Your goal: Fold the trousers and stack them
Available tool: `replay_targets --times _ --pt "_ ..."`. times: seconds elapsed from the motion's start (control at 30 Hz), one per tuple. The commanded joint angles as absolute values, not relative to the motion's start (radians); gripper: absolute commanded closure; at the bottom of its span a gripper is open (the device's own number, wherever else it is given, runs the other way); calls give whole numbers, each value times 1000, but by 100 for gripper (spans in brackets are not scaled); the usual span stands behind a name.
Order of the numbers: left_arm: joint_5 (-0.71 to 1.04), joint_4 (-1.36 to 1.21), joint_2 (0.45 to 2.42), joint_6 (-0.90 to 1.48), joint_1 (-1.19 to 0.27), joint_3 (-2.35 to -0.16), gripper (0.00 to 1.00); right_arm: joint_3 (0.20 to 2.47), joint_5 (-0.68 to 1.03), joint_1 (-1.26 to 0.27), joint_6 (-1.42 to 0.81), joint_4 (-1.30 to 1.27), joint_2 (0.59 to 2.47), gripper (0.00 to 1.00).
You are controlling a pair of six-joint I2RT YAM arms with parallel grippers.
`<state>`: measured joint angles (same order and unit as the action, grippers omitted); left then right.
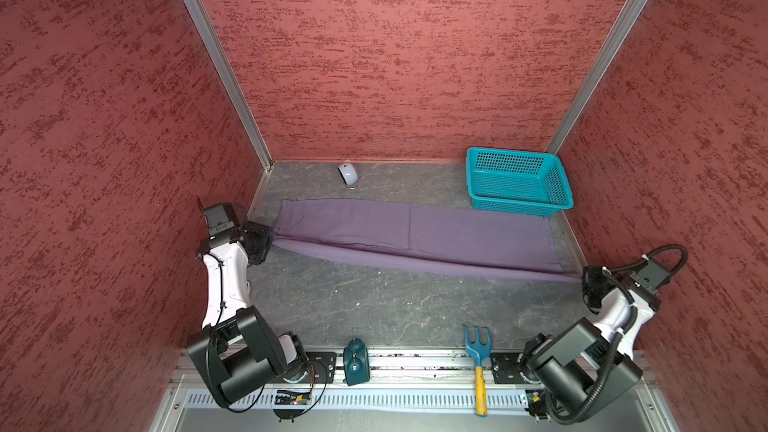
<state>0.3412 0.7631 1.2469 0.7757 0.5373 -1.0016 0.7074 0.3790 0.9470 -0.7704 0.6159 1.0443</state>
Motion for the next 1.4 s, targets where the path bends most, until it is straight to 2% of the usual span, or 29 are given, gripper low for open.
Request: replay_targets --times 0.0,0.27,0.47,0.63,1.0,1.17,1.37 --pt "285 658 1221 808 571 -1080 100 737 261 904 -799 437 1019 100" --pt "134 629 1242 835 489 -1157 100 845 88 702 -784 365 1090 100" --pt "54 634 1288 835 427 -1202 100 909 21 627 -766 350 1133 100" --pt "27 643 1268 837 433 -1182 100 927 -14 614 -755 381 1075 100" --pt "32 767 1119 805 540 -1121 100 897 -78 615 -776 553 862 100" --pt "-31 827 1097 772 521 -1138 100 839 -70 618 -778 570 825 100" --pt "-15 737 1133 795 514 -1082 100 802 -51 620 -796 517 866 100"
